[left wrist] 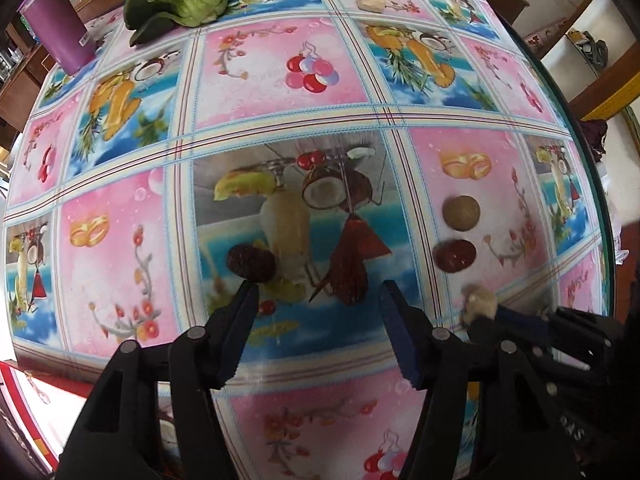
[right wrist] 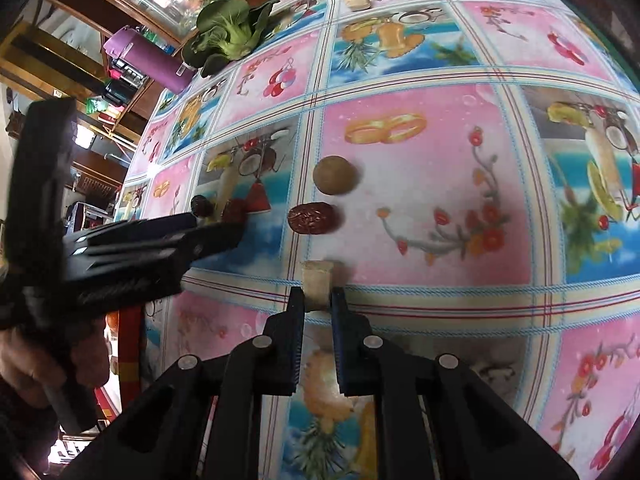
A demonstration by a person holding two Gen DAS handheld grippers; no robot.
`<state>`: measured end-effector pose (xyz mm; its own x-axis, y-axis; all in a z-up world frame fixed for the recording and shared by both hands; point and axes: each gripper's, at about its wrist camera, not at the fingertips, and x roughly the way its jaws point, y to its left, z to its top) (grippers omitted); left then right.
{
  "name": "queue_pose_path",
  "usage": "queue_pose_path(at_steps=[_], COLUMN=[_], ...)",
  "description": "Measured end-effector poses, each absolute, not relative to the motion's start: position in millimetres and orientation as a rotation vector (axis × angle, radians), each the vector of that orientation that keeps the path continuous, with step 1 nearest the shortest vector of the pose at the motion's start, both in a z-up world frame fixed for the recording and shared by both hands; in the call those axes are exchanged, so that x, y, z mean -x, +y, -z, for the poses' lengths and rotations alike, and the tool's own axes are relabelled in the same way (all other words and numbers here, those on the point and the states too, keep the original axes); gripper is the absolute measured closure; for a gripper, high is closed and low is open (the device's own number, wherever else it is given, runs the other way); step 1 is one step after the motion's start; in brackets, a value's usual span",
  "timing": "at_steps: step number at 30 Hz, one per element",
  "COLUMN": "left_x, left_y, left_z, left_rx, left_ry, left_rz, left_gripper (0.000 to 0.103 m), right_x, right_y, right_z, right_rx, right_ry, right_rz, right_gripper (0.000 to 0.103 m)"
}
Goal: Organize fruits
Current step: 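Grasp a small beige bread piece with the right tool while the left tool grasps a red date, then carry the bread piece and date to the white tray and open both tools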
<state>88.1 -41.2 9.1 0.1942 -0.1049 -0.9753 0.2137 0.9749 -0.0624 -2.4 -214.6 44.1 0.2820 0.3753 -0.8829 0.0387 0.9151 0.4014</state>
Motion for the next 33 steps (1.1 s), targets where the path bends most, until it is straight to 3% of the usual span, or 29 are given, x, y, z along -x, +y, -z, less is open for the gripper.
queue_pose_path(at_steps=[3, 8, 12, 20, 33], left_x=[-93, -96, -96, -81, 11], left_y=[-47, -56, -58, -41, 2], left_z=[-7, -7, -8, -12, -51], left_rx=[-0.116, -0.154, -0.174, -0.101, -0.02], left_ry=[1.342, 1.318, 1.297, 1.309, 1.245], left_rz=[0.221, 0.226, 0.241, 0.264, 0.25], left_gripper=[0.046, 0.058, 0.081, 0.082, 0.082], right_x=[4, -1, -1, 4, 18], right_y=[-210, -206, -206, -209, -181], right_z=[-45, -45, -44, -44, -49], right_rx=[-0.347, -0.317, -0.311, -0.332, -0.292], right_ry=[1.262, 1.263, 1.254, 1.256, 1.277], right_rz=[-0.229, -0.232, -0.237, -0.232, -0.286], right_gripper=[0.092, 0.092, 0.092, 0.092, 0.092])
